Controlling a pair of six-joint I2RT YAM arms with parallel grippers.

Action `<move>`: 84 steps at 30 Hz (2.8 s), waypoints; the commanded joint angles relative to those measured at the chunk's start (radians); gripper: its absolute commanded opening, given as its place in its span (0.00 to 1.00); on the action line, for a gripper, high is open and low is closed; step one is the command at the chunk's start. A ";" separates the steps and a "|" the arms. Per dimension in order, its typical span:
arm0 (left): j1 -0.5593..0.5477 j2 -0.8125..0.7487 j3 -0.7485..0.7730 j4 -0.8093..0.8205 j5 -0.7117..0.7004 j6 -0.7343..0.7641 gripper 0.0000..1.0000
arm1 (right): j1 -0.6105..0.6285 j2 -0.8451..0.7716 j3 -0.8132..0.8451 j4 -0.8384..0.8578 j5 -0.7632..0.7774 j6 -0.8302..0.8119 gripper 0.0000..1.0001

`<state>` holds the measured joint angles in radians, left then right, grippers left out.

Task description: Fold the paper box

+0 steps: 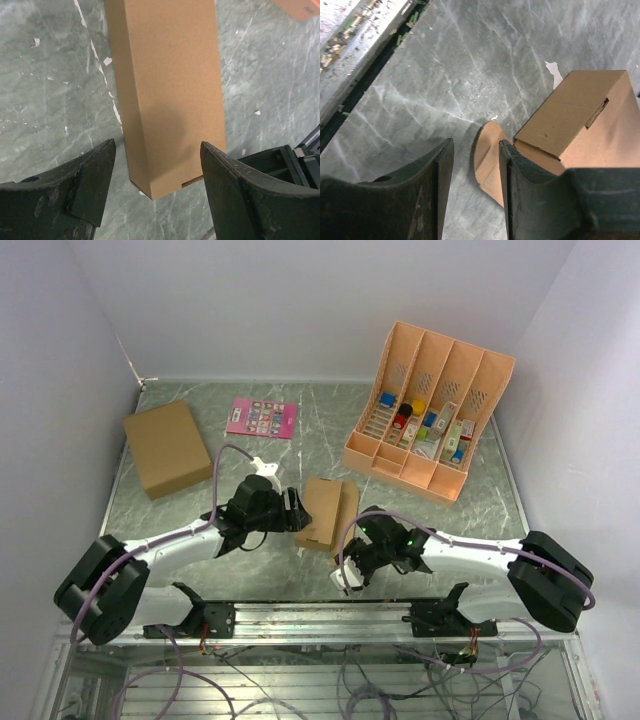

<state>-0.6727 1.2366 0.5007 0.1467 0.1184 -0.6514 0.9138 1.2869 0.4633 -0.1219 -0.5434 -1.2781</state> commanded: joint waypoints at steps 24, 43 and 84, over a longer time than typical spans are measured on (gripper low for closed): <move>-0.014 0.169 0.030 0.013 -0.035 0.048 0.73 | 0.016 -0.021 -0.023 0.106 0.156 0.121 0.12; -0.014 0.209 0.046 -0.017 -0.019 0.053 0.69 | -0.103 0.002 0.064 0.056 0.041 0.372 0.09; -0.013 0.218 0.066 -0.035 -0.006 0.056 0.67 | -0.252 0.123 0.194 -0.050 -0.117 0.697 0.03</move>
<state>-0.6827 1.4265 0.5648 0.1905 0.1352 -0.6315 0.6693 1.3960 0.6266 -0.1638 -0.6369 -0.6128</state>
